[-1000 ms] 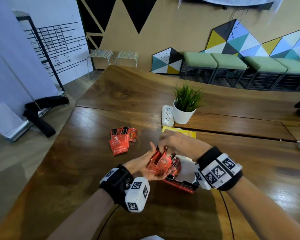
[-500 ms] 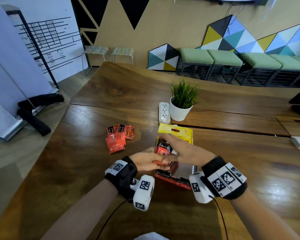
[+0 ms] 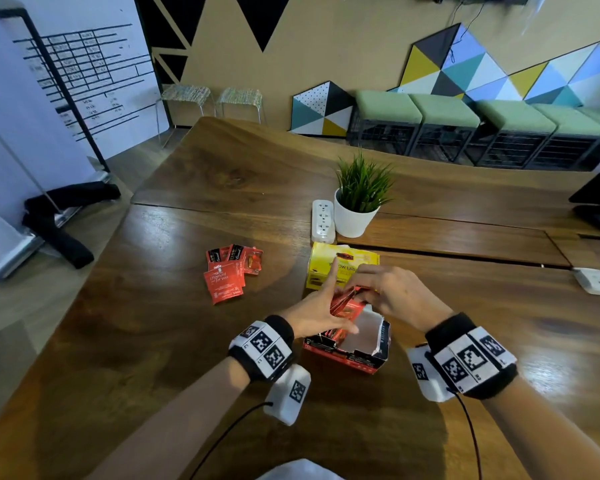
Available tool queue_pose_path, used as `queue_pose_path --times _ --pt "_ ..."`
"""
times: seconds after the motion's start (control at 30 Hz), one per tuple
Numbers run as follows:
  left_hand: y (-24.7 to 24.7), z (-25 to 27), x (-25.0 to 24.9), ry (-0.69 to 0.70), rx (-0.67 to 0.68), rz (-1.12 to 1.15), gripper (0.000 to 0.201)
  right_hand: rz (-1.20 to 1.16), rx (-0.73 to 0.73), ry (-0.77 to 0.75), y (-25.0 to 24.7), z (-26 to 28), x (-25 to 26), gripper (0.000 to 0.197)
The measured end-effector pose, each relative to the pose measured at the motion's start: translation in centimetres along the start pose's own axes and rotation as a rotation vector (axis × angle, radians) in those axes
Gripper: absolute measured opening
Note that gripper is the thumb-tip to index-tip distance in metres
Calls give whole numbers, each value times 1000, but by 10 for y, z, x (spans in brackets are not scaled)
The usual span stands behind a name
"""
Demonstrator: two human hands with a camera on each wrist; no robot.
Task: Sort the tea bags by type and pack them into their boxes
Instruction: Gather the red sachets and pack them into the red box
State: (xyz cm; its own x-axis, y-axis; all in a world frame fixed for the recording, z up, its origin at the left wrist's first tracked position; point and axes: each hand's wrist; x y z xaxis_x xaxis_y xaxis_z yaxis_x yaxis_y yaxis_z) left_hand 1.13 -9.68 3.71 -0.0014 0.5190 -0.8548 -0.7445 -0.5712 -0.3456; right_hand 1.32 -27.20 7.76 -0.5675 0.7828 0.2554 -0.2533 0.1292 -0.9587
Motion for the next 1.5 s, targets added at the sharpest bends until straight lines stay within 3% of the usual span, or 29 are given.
queue_pose_path --times 0.2,0.37,0.47,0.57,0.77,0.93,1.13,1.2,1.27,1.33,1.4,1.5 --pt "-6 8 27 -48 -132 -279 129 86 167 161 21 24 -17 30" --pt "3 9 34 -131 -34 -296 117 208 230 109 32 21 -3 36" --pt "5 5 41 -137 -45 -268 111 353 379 81 37 13 10 42" --pt "1 6 42 -141 -60 -252 113 391 427 9 48 5 14 37" --pt "-9 10 51 -149 -103 -181 118 377 235 -191 64 -17 13 28" --pt "-11 12 54 -151 -106 -184 119 366 125 -286 73 -25 14 39" --pt "-15 7 58 -151 -113 -185 120 240 125 -256 59 -23 7 49" --pt "-20 12 61 -142 -114 -191 118 208 32 -234 53 -29 11 44" --pt "-35 21 68 -151 -219 -169 107 141 -101 -206 46 -42 24 41" --pt "-63 32 84 -173 -433 -108 87 8 -136 -140 35 -63 44 42" --pt "-100 40 109 -289 -629 -38 75 -36 -34 -20 24 -92 63 46" --pt "-149 42 143 -575 -625 -10 86 -26 152 115 19 -157 75 36"
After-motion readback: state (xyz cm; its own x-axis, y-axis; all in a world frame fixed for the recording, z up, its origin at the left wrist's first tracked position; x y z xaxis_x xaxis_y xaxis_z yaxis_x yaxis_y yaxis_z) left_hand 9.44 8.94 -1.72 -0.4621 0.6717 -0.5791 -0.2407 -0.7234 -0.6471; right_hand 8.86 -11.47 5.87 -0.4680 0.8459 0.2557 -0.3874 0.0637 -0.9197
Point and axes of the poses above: each hand's wrist, its own z-axis away from the middle knuckle, its own y-axis out of the palm, x = y × z, and after that the axes turned 8 degrees about x, right-handed
